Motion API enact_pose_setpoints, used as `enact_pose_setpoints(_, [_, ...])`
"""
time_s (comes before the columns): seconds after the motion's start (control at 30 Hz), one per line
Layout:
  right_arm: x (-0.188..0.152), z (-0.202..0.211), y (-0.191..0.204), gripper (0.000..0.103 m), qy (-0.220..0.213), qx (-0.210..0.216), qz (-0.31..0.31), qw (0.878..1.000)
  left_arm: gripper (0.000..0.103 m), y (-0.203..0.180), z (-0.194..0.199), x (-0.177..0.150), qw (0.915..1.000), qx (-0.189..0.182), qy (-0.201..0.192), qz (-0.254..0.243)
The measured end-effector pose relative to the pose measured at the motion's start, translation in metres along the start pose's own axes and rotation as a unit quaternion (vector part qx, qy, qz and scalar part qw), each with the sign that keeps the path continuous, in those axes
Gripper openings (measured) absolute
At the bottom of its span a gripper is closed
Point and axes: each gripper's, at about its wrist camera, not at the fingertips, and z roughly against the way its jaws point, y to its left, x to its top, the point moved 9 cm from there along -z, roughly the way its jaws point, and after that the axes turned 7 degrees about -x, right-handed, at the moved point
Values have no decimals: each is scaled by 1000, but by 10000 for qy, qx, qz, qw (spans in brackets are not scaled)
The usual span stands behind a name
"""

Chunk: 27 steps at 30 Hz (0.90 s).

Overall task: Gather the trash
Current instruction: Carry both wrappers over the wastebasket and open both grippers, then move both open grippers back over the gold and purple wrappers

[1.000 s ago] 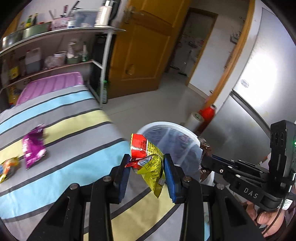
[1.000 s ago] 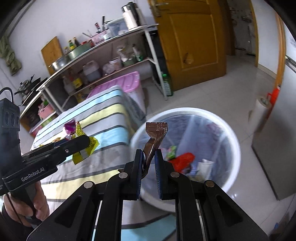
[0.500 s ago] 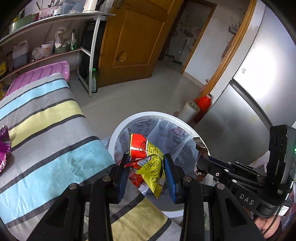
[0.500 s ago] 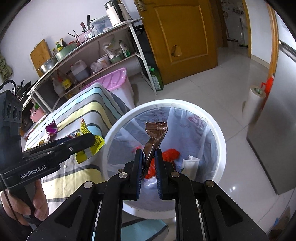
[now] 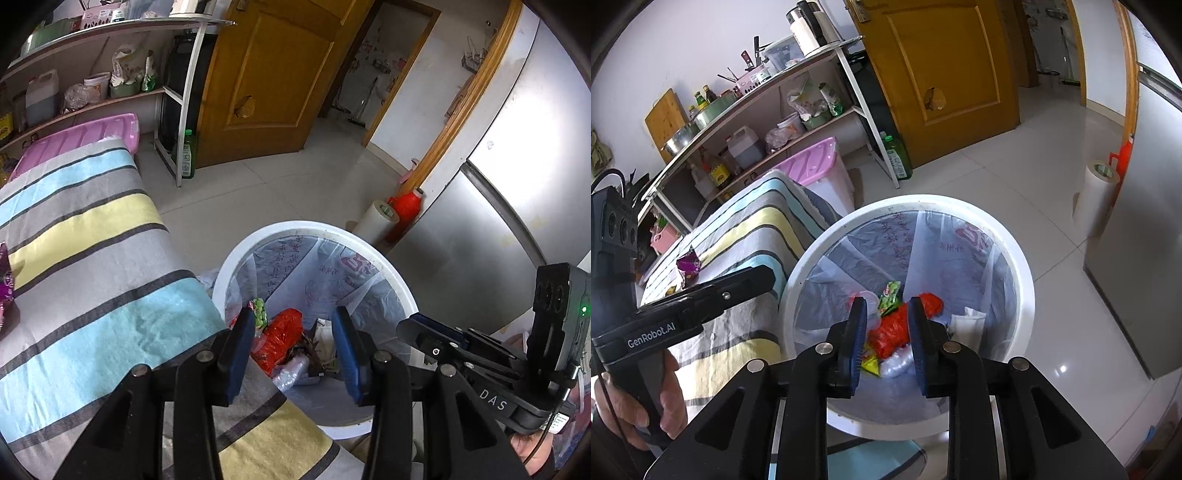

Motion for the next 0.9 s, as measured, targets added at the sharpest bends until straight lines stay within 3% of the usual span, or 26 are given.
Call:
enact_pose_setpoints(0.67, [-7, 29, 82, 24, -149, 591, 432, 9972, 45, 57, 92, -17, 9961, 586, -627, 222])
enact_pose_setpoints(0.83, [-11, 31, 108, 37, -150, 767, 540, 9955, 45, 81, 114, -25, 9939, 769, -703, 367])
enact_pose_setpoints(0.9, [-13, 32, 118, 38, -144, 835, 589, 9947, 45, 91, 123, -29, 9927, 845, -742, 424])
